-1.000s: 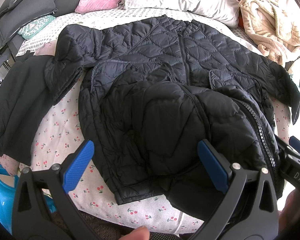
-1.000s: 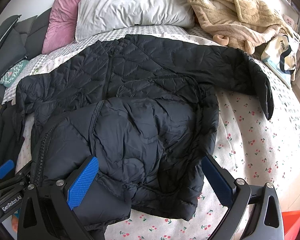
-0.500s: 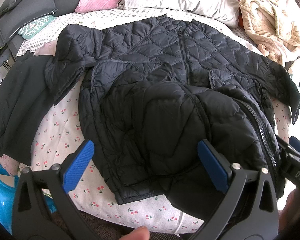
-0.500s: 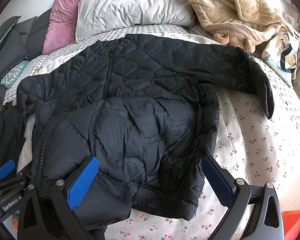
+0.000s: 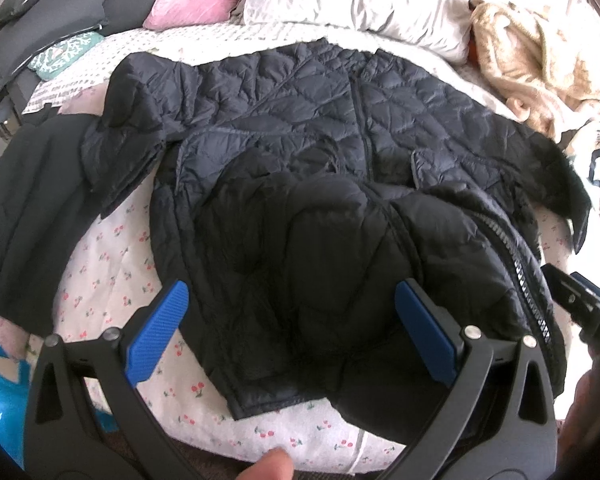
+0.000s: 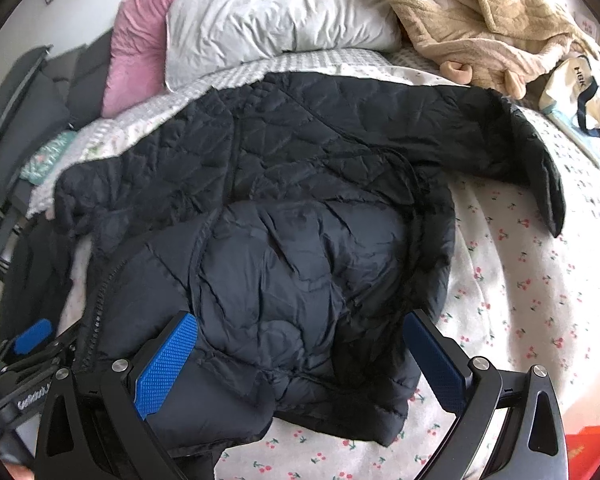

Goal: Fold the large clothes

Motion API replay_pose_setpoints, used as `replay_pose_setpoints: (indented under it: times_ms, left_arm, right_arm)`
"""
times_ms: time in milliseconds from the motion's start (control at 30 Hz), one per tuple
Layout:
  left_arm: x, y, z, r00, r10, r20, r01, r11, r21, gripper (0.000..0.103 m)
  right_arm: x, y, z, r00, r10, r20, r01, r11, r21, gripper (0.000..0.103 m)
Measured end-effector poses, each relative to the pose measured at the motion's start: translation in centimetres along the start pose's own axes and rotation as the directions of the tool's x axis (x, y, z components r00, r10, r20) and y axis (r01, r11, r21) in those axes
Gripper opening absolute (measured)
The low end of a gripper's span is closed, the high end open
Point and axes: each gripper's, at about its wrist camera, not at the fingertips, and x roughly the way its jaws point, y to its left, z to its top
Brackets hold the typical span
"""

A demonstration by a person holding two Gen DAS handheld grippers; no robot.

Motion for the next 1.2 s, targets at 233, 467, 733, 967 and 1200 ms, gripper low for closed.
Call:
replay_pose_setpoints:
  times_ms: [233,467,733,967,1200]
  left_arm:
    - [1.6,5.1,0.0,0.996,-0.083,-0.030,0.082,0.995,-0.050,0.103]
    - [6.0,10.0,-2.5,0.974,-0.180,-0.140,0.154,0.972,-0.177,0.098]
    - [11.0,9.1,-6.2,0.922,-0.278,-0.269,0.214,0.946,-0.244,0.085]
    - [10.0,8.9,-7.7,0.937,-0.282,-0.207,0.230,0.942,-0.244,0.039]
    - [4.2,12.4,-6.8,0.966,-0.174,-0.193,0.144,0.976,-0.161,0.011]
  right_arm:
    - [0.5,-5.3,-0.5,0.999,-0.017,0.037,0.016,1.000,0.018,0.103]
    - [4.5,-12.6,-2.3,0.983,0.123,-0.139,-0.093,0.974,0.206,0.103]
    - [7.3,-14.5,-4.8,0.905,0.392,-0.167,-0.311,0.876,0.369,0.079]
    - [8.2,-13.4,-5.4,0.864,0.478,-0.156,-0.386,0.829,0.405,0.015]
    - [2.3,-15.8,-4.0,0.928,0.356,-0.112,-0.306,0.897,0.317,0.008]
